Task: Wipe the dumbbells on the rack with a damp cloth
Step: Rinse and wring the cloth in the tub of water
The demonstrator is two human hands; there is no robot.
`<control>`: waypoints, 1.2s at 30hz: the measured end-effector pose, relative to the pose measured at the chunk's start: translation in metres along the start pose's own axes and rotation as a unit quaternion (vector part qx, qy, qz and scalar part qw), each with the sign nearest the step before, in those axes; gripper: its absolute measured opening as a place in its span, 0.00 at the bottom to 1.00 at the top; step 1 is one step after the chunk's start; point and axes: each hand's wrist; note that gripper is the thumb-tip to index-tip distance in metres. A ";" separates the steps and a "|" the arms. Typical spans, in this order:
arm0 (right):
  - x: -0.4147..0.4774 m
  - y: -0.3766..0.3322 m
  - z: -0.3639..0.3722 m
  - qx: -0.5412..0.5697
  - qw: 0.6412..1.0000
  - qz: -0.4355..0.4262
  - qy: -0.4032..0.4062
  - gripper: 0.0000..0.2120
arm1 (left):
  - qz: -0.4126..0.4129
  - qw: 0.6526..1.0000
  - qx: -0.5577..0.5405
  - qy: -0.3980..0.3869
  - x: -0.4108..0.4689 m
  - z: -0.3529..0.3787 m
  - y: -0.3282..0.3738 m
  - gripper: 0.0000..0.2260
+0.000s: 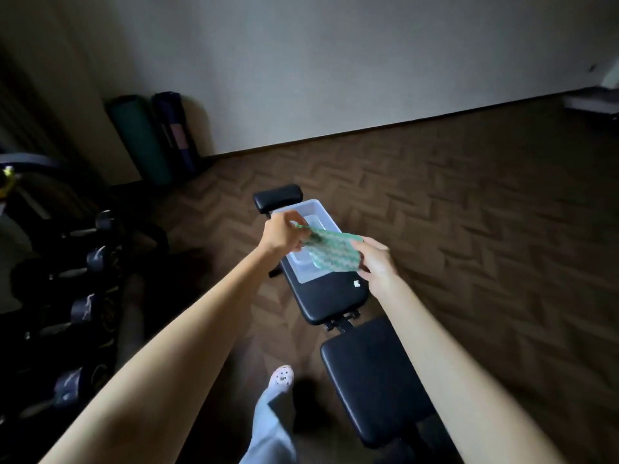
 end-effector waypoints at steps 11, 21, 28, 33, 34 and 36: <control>0.256 -0.034 0.097 -0.106 0.989 0.016 0.099 0.13 | 0.050 0.957 0.254 -0.130 0.290 0.020 -0.041 0.06; 0.459 0.073 0.110 -0.323 0.933 0.075 0.139 0.09 | 0.048 0.909 0.341 -0.233 0.438 0.120 -0.165 0.07; 0.531 0.164 0.116 -0.532 0.846 -0.015 -0.026 0.13 | 0.073 0.798 0.442 -0.404 0.478 0.180 -0.246 0.12; 0.562 0.198 0.111 -0.585 0.806 0.013 -0.085 0.13 | 0.033 0.762 0.489 -0.423 0.496 0.200 -0.282 0.14; 0.567 0.199 0.111 -0.597 0.799 0.023 -0.068 0.13 | 0.030 0.763 0.490 -0.420 0.498 0.202 -0.287 0.15; 0.571 0.200 0.115 -0.624 0.776 0.039 -0.087 0.13 | 0.028 0.768 0.475 -0.429 0.503 0.205 -0.294 0.15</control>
Point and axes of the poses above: each hand's wrist, its own x-axis towards the middle knuckle, its own z-axis out of the palm, y = z × x, and after that the axes turned 1 degree about y, right-handed
